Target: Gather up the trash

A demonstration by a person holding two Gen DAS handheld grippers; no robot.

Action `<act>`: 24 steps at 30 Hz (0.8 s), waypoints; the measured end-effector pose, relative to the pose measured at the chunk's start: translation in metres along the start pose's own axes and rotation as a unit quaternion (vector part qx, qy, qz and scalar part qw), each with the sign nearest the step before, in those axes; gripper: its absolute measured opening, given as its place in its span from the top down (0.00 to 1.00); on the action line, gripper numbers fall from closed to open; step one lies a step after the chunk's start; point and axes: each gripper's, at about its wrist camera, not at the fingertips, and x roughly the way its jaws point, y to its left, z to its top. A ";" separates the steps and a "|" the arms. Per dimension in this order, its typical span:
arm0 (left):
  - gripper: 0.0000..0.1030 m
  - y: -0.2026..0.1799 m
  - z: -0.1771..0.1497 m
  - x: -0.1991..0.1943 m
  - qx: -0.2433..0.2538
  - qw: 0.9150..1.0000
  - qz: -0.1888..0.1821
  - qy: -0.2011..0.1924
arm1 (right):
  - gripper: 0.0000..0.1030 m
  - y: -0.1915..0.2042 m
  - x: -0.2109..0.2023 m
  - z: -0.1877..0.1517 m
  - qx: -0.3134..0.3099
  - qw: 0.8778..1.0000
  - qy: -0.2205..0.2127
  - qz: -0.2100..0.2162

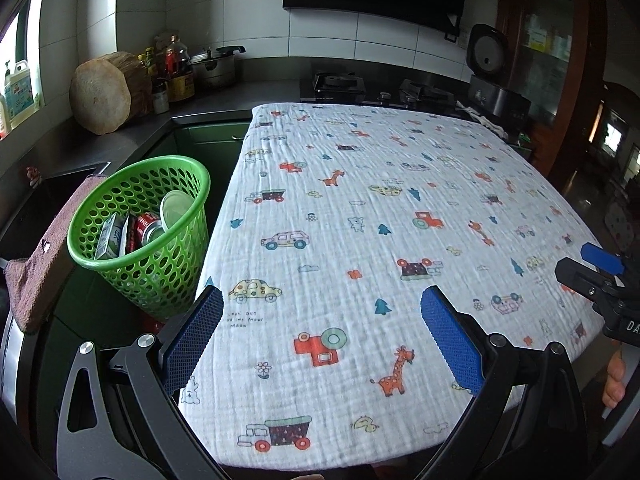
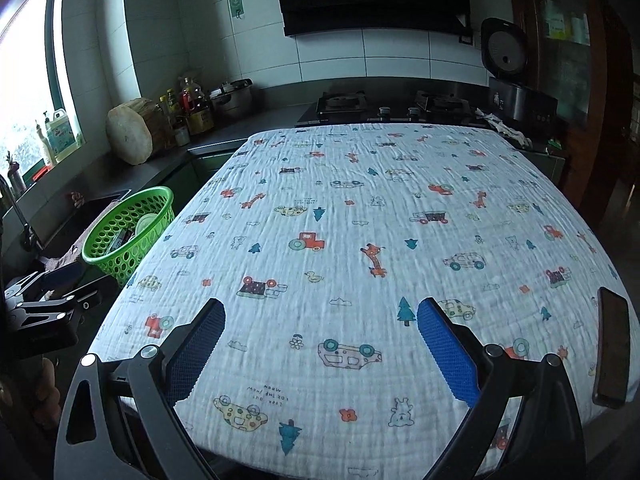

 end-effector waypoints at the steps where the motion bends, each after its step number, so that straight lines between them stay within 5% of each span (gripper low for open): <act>1: 0.05 -0.002 0.000 -0.001 0.002 1.000 0.001 -0.001 | 0.09 0.000 0.000 -0.001 0.000 1.000 0.000 0.000; 24: 0.05 -0.009 0.000 0.003 0.000 1.000 -0.002 -0.003 | 0.09 -0.001 -0.011 -0.004 -0.016 1.000 -0.012 -0.019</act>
